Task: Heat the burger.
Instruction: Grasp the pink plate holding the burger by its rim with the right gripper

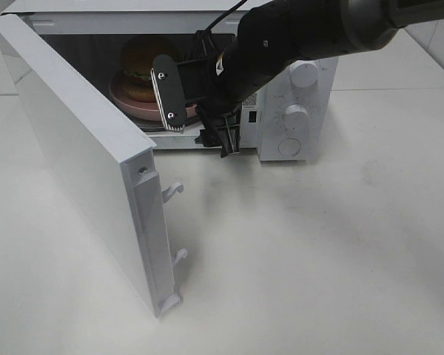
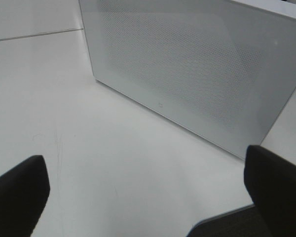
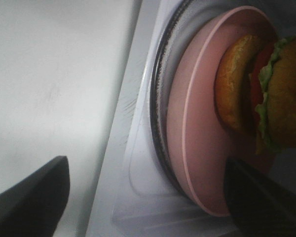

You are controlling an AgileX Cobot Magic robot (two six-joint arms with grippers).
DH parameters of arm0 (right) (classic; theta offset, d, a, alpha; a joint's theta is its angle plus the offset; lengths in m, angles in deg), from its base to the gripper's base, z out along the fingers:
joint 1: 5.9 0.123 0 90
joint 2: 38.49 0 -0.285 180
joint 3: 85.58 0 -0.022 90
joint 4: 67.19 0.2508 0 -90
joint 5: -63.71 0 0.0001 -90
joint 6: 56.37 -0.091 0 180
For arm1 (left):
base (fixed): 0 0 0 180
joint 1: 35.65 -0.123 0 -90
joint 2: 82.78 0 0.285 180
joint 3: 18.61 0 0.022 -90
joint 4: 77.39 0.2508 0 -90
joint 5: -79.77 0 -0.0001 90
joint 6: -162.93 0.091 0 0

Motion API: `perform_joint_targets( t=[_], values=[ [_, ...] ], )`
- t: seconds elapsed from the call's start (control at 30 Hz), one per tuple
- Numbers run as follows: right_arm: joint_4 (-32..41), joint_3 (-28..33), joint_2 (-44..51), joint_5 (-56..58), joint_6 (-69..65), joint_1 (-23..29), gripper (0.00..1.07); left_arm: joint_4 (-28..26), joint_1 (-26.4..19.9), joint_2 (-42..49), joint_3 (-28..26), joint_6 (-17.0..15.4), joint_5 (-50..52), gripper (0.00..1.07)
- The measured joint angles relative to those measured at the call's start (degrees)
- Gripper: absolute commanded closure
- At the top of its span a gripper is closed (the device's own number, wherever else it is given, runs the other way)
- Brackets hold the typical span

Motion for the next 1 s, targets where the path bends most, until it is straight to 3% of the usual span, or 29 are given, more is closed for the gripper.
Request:
perform_joint_targets(
  t=[0.17, 0.43, 1.0],
  values=[
    [-2.2, -5.8, -4.9, 0.1, -5.4, 0.0, 0.27, 0.0, 0.0, 0.0, 0.0, 0.0, 0.0, 0.04],
    [-2.6, -9.7, -8.4, 1.1, -5.9, 0.0, 0.29, 0.0, 0.0, 0.0, 0.0, 0.0, 0.0, 0.04],
    [-2.8, -25.2, -19.5, 9.4, -6.8, -0.3, 0.31, 0.0, 0.0, 0.0, 0.0, 0.0, 0.0, 0.04]
  ],
)
